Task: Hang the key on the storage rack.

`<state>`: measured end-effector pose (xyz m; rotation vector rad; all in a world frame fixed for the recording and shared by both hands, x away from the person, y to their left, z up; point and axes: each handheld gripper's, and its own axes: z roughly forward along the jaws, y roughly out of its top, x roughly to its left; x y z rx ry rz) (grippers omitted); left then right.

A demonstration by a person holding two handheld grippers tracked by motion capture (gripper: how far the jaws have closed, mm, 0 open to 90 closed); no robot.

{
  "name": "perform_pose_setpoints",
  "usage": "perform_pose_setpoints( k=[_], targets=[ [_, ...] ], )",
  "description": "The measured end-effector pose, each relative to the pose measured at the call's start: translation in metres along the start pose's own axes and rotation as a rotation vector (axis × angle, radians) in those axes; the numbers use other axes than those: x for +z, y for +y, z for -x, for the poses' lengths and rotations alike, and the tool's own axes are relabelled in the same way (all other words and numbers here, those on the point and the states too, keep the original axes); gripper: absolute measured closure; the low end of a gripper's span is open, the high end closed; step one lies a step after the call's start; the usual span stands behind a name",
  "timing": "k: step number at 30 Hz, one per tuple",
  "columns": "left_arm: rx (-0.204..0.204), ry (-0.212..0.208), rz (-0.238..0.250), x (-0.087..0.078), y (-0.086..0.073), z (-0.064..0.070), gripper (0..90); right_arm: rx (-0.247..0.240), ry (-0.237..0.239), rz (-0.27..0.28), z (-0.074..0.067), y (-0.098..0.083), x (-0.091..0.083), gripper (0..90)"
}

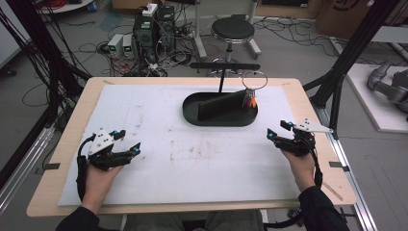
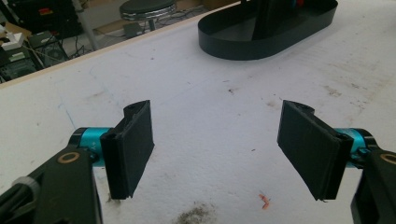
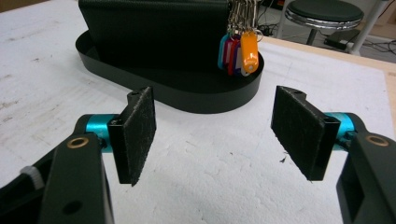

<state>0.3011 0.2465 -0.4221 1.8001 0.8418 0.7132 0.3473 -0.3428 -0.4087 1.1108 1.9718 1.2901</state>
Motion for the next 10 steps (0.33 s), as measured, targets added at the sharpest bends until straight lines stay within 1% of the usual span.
perform_pose_setpoints(
  k=[3, 10],
  targets=[
    [0.002, 0.003, -0.003, -0.0004, 0.0007, 0.0003, 26.8, -0.003, 0.005, -0.010, 0.0000, -0.0005, 0.0007, 30.4],
    [0.008, -0.007, -0.015, 0.0046, 0.0024, 0.0017, 26.8, 0.002, 0.009, -0.020, 0.0019, -0.0021, 0.0000, 28.7]
  ],
)
